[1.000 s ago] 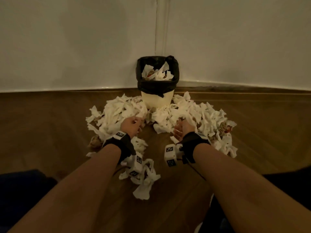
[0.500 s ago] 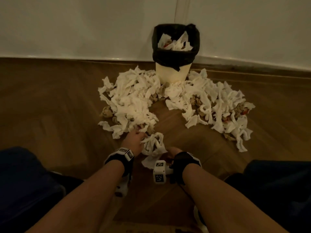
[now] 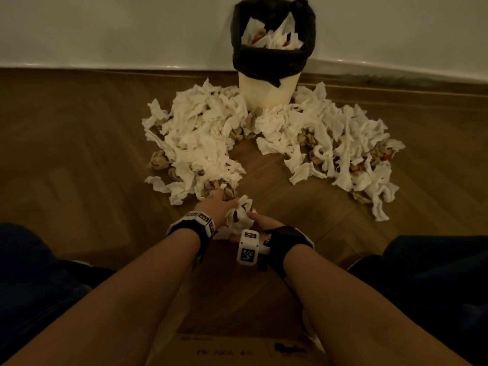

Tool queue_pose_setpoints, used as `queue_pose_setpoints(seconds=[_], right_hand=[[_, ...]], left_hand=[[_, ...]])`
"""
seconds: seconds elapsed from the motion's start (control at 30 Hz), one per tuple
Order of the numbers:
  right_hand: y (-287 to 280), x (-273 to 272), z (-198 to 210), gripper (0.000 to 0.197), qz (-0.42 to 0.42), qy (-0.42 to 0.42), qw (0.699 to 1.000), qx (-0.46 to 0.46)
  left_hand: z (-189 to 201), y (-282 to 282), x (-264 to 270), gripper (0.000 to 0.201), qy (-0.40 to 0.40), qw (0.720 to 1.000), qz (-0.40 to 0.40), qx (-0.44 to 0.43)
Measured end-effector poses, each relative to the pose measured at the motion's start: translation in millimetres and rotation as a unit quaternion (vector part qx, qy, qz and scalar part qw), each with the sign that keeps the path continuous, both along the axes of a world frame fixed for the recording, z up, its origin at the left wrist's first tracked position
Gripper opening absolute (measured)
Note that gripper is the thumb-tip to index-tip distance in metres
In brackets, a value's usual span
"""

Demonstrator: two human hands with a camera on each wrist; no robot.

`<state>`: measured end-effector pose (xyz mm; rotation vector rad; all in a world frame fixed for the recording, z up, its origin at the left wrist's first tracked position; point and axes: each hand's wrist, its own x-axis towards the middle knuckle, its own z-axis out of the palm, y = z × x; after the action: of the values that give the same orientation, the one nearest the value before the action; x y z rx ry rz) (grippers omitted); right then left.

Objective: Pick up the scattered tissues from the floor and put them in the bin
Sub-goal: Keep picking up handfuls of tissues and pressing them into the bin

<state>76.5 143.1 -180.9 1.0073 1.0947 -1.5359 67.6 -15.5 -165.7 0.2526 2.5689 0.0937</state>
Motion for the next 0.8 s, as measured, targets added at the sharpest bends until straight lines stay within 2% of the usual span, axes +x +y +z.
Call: queue_pose_setpoints(seconds=[0.1, 0.17, 0.27, 0.33, 0.4, 0.47, 0.53, 0.63, 0.7, 0.8], right_hand=[[-2, 0, 2, 0.048, 0.023, 0.053, 0.997, 0.042], [2, 0, 0, 0.034, 0.007, 0.042, 0.997, 0.057], [9, -4, 0, 0.024, 0.003, 0.056, 0.993, 0.1], [17, -5, 4, 0.022, -0.004, 0.076, 0.988, 0.132], [23, -7, 6, 0.023, -0.036, 0.102, 0.986, 0.131], [27, -9, 7, 0.043, -0.098, 0.114, 0.982, 0.112], [29, -8, 10, 0.05, -0.15, 0.115, 0.978, 0.086], [31, -6, 16, 0.05, -0.116, 0.127, 0.982, 0.074], [32, -5, 19, 0.052, -0.089, 0.13, 0.984, 0.083], [32, -4, 20, 0.043, -0.125, 0.116, 0.983, 0.075]], left_hand=[[-3, -5, 0, 0.035, -0.001, 0.999, 0.015, 0.031], [-4, -10, 0, 0.023, 0.003, 0.998, 0.044, 0.05], [-4, -17, 2, 0.017, 0.041, 0.985, 0.125, 0.11], [-5, -20, 5, 0.014, 0.056, 0.965, 0.201, 0.16], [-5, -22, 9, 0.013, 0.066, 0.93, 0.293, 0.211], [-2, -22, 11, 0.02, 0.073, 0.887, 0.37, 0.268], [1, -23, 11, 0.031, 0.065, 0.858, 0.404, 0.311], [1, -25, 13, 0.035, 0.045, 0.833, 0.428, 0.347], [1, -24, 13, 0.035, 0.022, 0.784, 0.466, 0.41], [2, -20, 13, 0.03, -0.027, 0.671, 0.549, 0.498]])
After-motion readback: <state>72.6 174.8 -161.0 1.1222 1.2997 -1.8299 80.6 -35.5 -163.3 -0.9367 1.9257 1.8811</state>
